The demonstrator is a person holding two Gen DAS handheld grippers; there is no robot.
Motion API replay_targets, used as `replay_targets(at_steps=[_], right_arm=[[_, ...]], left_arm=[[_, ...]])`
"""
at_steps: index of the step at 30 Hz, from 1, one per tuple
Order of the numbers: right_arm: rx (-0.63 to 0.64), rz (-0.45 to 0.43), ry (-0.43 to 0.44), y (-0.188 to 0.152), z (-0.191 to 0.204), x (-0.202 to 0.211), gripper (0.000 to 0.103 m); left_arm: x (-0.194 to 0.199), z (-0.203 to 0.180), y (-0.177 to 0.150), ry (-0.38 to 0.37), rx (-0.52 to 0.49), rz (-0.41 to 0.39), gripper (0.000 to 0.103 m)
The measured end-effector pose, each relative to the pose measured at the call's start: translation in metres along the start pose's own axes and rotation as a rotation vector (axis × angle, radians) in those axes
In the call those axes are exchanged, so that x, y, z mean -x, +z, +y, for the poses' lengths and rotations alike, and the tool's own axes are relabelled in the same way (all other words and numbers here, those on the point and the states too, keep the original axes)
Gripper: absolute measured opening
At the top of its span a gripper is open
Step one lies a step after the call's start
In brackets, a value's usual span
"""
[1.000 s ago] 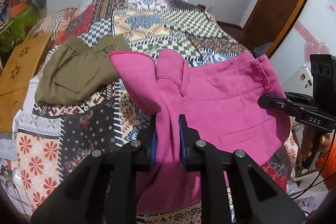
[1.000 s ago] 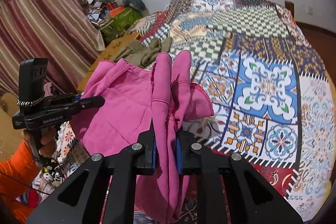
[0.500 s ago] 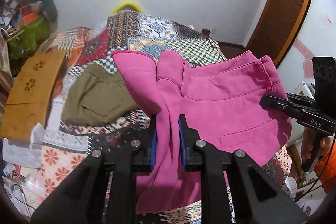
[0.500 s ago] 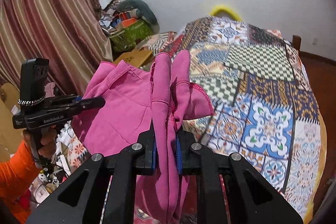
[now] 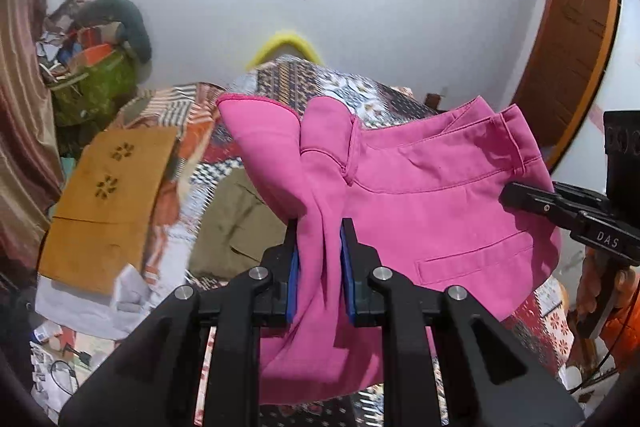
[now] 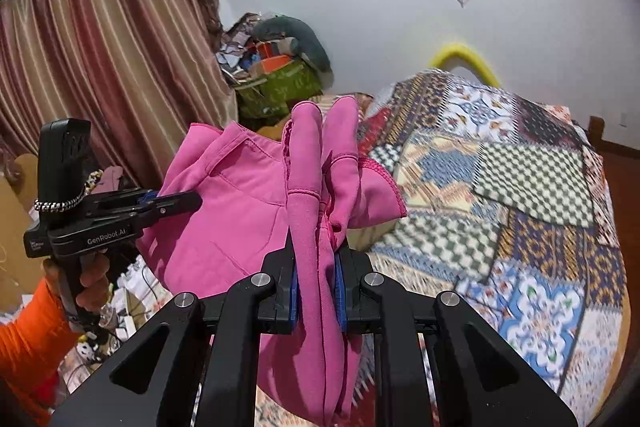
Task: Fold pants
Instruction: 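Lift the pink pants with both grippers and carry them toward the wooden tray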
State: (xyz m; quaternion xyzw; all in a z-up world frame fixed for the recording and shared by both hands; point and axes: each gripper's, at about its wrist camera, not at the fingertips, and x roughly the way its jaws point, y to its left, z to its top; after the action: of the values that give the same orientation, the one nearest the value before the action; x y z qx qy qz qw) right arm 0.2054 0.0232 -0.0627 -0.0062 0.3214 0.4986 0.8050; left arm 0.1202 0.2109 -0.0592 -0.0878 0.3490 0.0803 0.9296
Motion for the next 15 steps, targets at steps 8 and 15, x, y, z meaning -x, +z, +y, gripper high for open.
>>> replay_targets(at_steps=[8,15], right_arm=[[0.012,-0.010,0.017,0.029,0.003,-0.040,0.012],[0.004,0.003,0.010,0.047,-0.007,-0.079,0.012]], left_arm=[[-0.014,0.033,0.029,0.033,0.015,-0.024,0.018],[-0.055,0.067,0.047,0.028,0.033,-0.008,0.018]])
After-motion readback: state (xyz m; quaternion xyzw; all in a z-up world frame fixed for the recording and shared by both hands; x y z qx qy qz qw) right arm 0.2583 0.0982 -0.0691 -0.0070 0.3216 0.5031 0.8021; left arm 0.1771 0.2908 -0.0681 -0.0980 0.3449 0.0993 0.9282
